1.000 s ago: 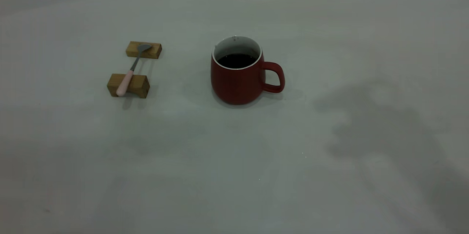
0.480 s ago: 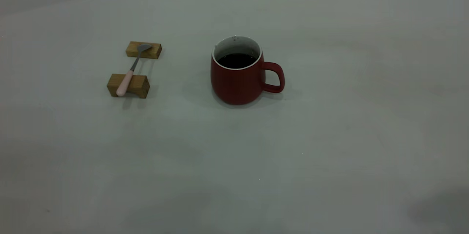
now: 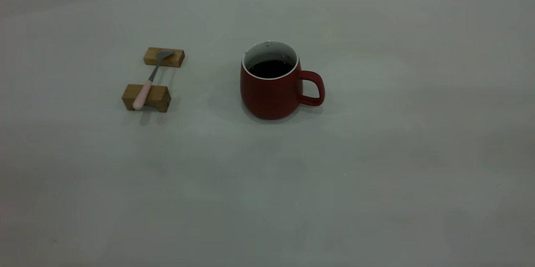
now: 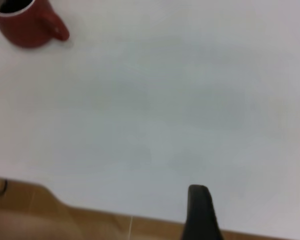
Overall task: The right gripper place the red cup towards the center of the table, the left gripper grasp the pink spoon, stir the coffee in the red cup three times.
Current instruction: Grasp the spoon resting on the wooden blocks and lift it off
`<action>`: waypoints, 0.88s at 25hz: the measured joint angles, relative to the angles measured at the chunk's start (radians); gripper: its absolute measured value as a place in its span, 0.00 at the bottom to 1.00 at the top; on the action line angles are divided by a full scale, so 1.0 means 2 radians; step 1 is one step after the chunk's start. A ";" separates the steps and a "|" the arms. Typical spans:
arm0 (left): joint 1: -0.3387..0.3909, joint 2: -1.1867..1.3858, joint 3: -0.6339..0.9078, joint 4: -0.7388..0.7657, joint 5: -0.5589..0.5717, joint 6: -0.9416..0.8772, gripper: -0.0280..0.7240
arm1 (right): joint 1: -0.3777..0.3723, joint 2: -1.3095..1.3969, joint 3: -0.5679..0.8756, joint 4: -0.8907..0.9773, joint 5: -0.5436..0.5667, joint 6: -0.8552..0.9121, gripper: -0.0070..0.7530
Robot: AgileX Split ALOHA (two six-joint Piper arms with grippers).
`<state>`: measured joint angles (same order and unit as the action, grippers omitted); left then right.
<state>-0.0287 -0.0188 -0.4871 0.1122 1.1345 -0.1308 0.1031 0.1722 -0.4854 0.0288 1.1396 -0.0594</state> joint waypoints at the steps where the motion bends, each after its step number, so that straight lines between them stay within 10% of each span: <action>1: 0.000 0.000 0.000 0.000 0.000 0.000 0.76 | -0.003 -0.015 0.005 0.000 0.000 0.001 0.79; 22: 0.000 0.000 0.000 0.000 0.000 0.000 0.76 | -0.007 -0.076 0.008 -0.002 -0.002 0.005 0.78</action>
<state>-0.0287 -0.0188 -0.4871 0.1122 1.1345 -0.1308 0.0895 0.0202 -0.4688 0.0253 1.1353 -0.0495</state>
